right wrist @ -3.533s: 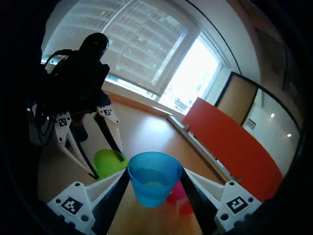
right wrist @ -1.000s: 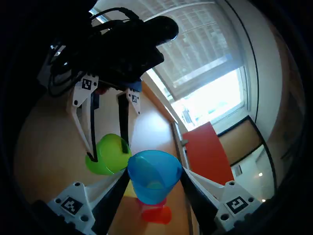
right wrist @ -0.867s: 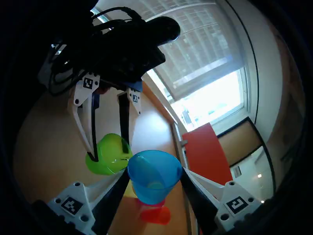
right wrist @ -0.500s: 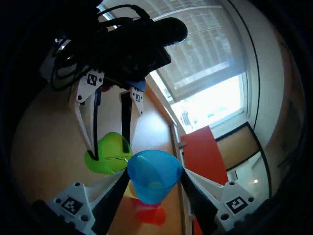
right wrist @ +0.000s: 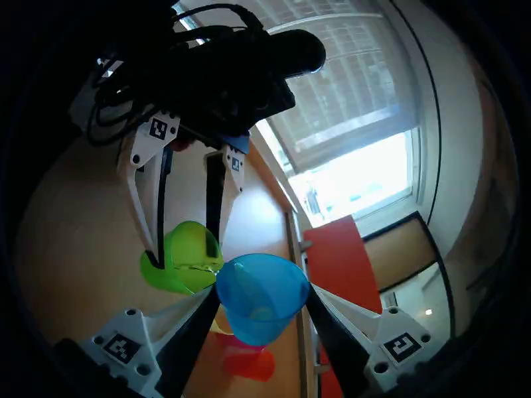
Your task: Pour water
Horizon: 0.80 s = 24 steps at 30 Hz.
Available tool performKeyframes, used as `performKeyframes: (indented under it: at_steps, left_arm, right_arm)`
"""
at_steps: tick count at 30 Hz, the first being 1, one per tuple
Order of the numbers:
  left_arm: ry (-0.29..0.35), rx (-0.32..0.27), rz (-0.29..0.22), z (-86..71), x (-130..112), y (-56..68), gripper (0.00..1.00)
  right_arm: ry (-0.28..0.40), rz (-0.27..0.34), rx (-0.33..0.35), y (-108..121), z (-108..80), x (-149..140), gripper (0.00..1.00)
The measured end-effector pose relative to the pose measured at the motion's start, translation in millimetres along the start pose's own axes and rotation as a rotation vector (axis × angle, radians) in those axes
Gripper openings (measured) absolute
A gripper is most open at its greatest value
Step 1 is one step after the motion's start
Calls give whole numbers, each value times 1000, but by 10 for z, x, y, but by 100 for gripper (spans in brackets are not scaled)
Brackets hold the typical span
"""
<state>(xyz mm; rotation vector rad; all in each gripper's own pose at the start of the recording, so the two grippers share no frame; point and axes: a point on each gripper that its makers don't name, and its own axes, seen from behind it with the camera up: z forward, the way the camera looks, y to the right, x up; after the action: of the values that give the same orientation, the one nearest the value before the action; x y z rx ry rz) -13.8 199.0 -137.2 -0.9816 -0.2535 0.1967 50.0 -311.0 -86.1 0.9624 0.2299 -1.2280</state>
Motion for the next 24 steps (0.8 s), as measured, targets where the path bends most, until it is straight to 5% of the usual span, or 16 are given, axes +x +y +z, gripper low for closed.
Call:
performKeyframes:
  at_steps: [24]
  left_arm:
    - [-2,-3,9,8,32,-7,88]
  right_arm:
    - [6,-62,-7,-5,-18,106,92]
